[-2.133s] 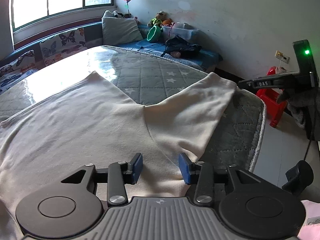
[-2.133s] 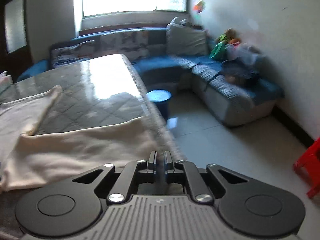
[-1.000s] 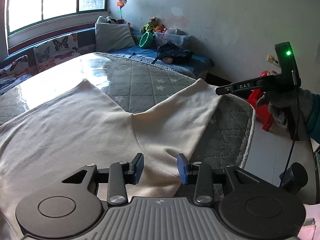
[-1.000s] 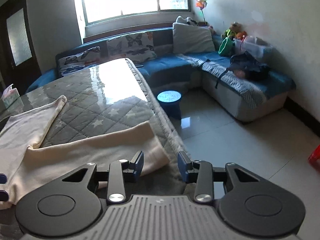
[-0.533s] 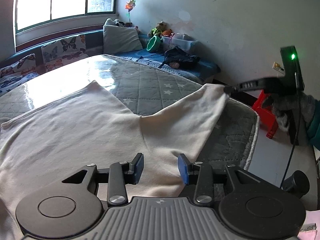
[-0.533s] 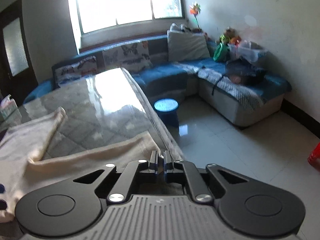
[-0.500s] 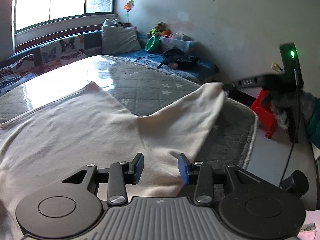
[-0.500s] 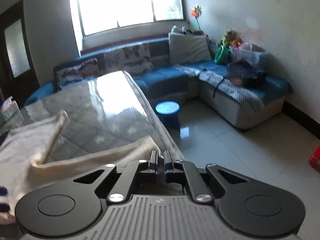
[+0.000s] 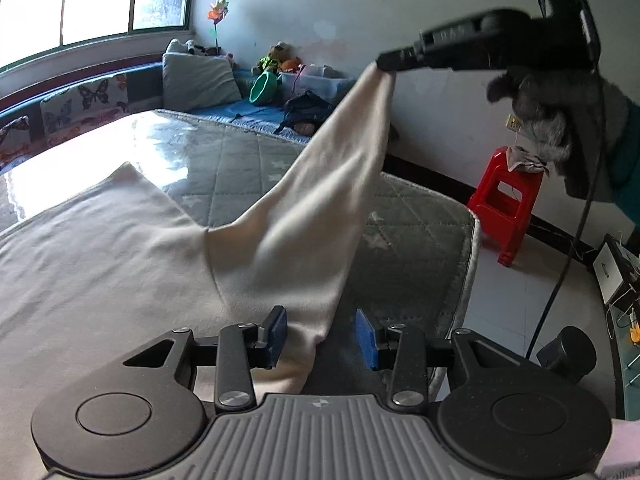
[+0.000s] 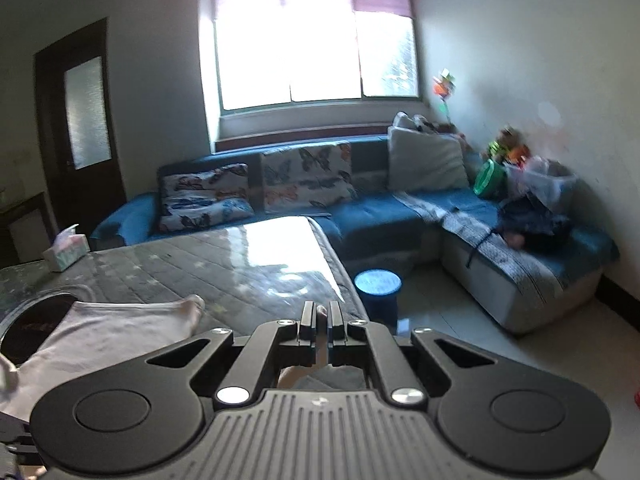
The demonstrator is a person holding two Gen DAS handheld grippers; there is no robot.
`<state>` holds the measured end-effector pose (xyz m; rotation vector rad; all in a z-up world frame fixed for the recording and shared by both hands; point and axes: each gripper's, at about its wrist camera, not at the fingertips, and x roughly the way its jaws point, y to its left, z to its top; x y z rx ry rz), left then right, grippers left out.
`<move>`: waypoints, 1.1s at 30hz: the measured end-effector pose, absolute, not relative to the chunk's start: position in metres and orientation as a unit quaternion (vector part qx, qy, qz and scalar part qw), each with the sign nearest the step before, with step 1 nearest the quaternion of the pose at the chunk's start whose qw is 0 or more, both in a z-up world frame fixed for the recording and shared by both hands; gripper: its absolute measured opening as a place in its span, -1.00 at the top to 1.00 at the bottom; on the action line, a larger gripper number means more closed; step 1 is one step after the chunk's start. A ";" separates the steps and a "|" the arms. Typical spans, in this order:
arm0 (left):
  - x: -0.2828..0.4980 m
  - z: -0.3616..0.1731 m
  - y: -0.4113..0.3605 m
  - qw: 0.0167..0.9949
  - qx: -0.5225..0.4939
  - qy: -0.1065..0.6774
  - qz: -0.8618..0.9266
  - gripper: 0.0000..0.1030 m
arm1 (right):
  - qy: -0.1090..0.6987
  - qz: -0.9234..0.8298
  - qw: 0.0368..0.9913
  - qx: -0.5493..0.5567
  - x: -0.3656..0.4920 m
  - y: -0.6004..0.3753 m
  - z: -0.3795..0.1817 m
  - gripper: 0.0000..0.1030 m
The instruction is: Fold clothes
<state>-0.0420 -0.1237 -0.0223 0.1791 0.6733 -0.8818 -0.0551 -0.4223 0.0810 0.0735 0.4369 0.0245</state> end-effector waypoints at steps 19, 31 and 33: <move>-0.047 -0.008 0.025 0.908 -0.050 0.316 -0.271 0.09 | 0.193 0.279 0.939 -0.061 -0.037 -0.238 0.141 0.92; -0.057 -0.016 0.049 0.911 -0.079 0.329 -0.237 0.02 | 0.301 0.407 0.857 -0.093 -0.027 -0.133 0.064 0.73; -0.060 -0.015 0.052 0.911 -0.080 0.330 -0.235 0.02 | 0.308 0.404 0.856 -0.098 -0.034 -0.141 0.060 0.68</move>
